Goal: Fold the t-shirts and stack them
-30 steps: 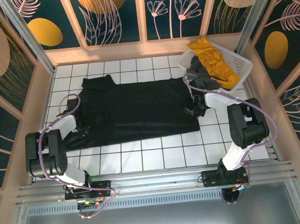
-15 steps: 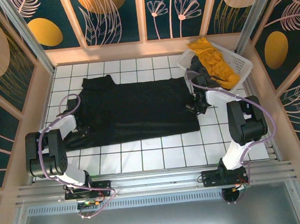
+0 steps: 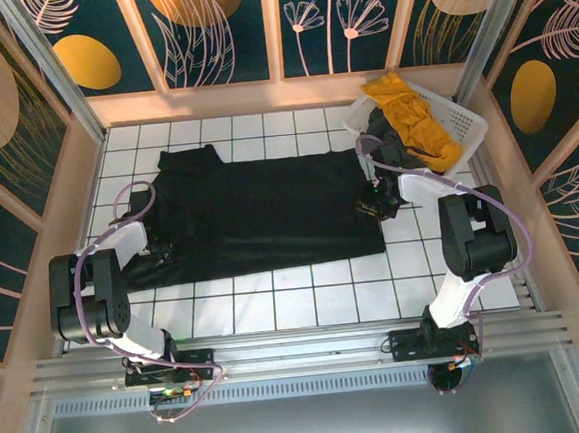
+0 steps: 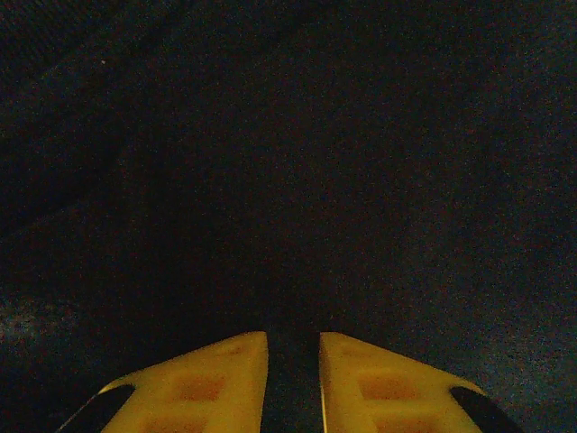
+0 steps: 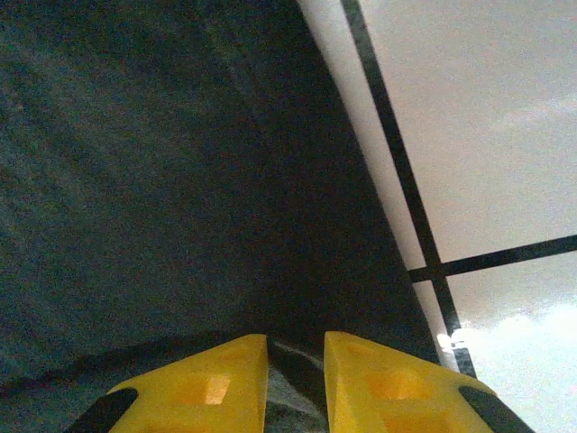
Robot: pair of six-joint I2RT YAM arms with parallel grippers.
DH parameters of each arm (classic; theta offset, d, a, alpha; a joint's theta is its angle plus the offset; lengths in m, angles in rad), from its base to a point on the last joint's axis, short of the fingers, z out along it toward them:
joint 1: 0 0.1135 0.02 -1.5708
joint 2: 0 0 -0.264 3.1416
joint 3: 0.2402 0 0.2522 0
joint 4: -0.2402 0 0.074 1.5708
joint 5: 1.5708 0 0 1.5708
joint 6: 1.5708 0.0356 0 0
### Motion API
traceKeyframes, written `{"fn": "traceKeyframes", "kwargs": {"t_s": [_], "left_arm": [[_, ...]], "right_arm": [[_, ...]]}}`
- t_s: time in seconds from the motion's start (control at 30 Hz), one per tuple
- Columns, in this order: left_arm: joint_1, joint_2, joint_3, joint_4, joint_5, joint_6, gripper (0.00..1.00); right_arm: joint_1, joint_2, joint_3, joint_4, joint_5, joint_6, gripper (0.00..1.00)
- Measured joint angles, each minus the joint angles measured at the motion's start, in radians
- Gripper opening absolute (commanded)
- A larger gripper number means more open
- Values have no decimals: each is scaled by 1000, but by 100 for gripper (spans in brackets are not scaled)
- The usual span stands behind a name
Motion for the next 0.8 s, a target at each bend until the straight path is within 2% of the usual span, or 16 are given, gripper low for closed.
{"fn": "traceKeyframes", "kwargs": {"t_s": [0.13, 0.2, 0.43, 0.67, 0.8], "left_arm": [[0, 2, 2, 0, 0, 4, 24], [0, 2, 2, 0, 0, 7, 24], [0, 3, 2, 0, 0, 7, 24], [0, 3, 4, 0, 0, 7, 23], [0, 3, 4, 0, 1, 7, 24]], "right_arm": [[-3, 0, -2, 4, -8, -16, 25], [-5, -1, -6, 8, -8, -17, 29], [-5, -14, -27, 14, -14, -16, 30], [-5, -119, -34, 3, -4, -13, 34], [-5, -131, -52, 20, -25, -22, 35]]}}
